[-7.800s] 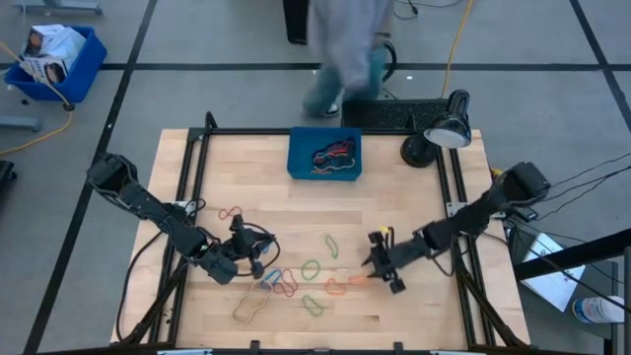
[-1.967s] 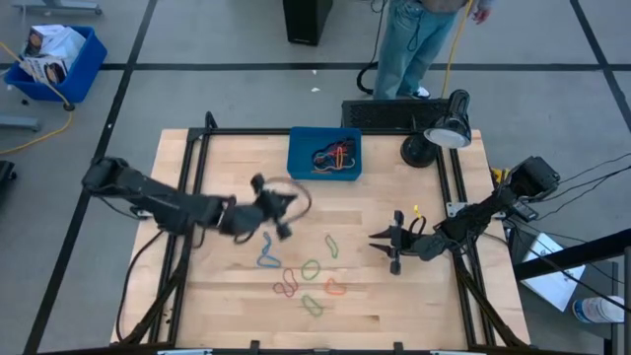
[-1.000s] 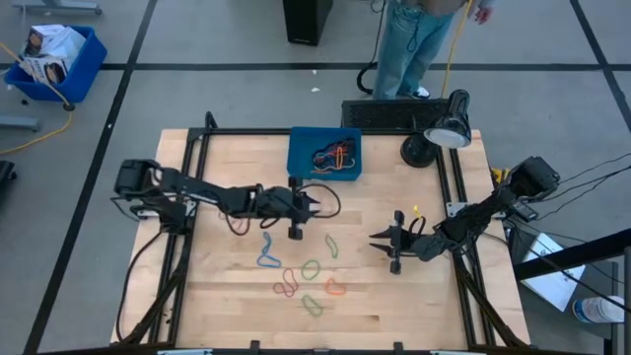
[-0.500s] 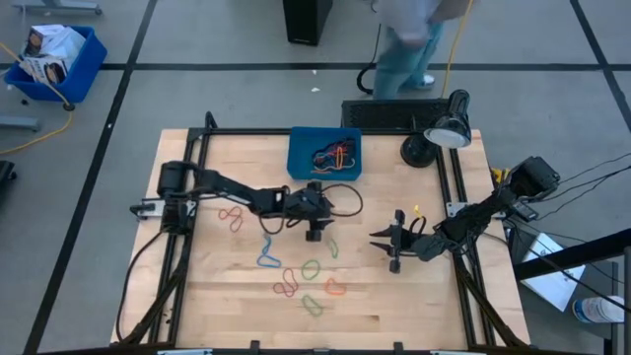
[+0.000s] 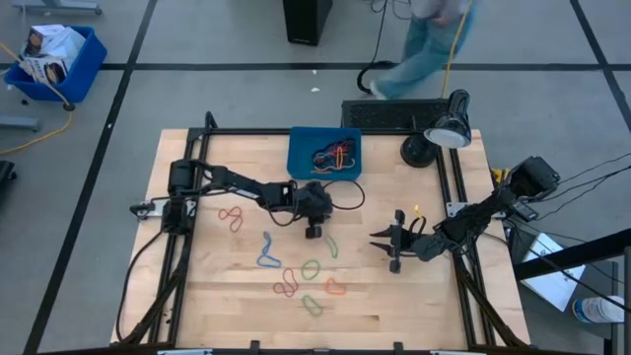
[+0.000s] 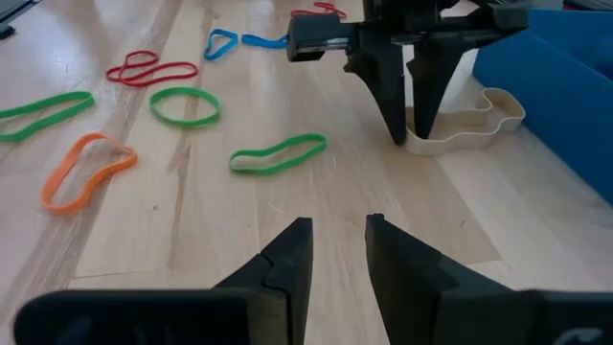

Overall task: Pick and place rubber bands into bin
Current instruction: Put the brown rubber band into the blue bin, then put the blue rubber band into the blue bin

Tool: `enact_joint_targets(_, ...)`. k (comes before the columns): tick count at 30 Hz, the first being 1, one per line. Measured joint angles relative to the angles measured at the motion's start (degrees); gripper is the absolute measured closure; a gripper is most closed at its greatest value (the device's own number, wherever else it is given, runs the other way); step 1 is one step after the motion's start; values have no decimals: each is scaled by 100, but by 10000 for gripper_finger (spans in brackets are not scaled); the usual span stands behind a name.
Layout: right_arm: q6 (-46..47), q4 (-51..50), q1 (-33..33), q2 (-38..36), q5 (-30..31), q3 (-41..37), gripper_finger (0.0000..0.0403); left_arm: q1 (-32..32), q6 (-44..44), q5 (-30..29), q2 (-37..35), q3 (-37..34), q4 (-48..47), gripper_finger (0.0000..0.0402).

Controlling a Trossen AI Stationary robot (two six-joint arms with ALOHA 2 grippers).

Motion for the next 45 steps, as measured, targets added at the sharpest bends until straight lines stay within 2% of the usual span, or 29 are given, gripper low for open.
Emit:
enact_joint_targets(4,2,-17,0,0,0,0,312,-61,71,19,-37,4,-160,384)
enact_joint_targets(5,2,-17,0,0,0,0,312,-74,76,6,-87,3,-232,391)
enact_joint_targets(8,2,-22,0,-2,0,0,312,-133,69,-230,-367,-13,-410,390)
enact_joint_targets(14,3,-81,0,0,-2,0,312,-137,204,-1315,-1618,-4,-432,393)
enact_joint_targets(19,6,-83,0,0,-2,0,312,115,720,-1986,-2340,-1,189,397)
enact_joint_targets(26,26,-87,0,0,-2,0,312,840,1068,-1960,-2366,-2,746,385)
enact_joint_targets(32,26,-118,0,0,-2,0,312,1387,824,-1948,-2049,-4,730,391)
enact_joint_targets(35,26,-128,1,0,-2,0,312,1545,800,-1900,-1889,-4,655,359)
enact_joint_targets(40,26,-129,0,0,-2,0,312,1677,562,-1682,-1848,-6,178,259)
enact_joint_targets(45,26,-166,0,0,-2,0,312,1523,21,-1898,-2261,-2,-1290,186)
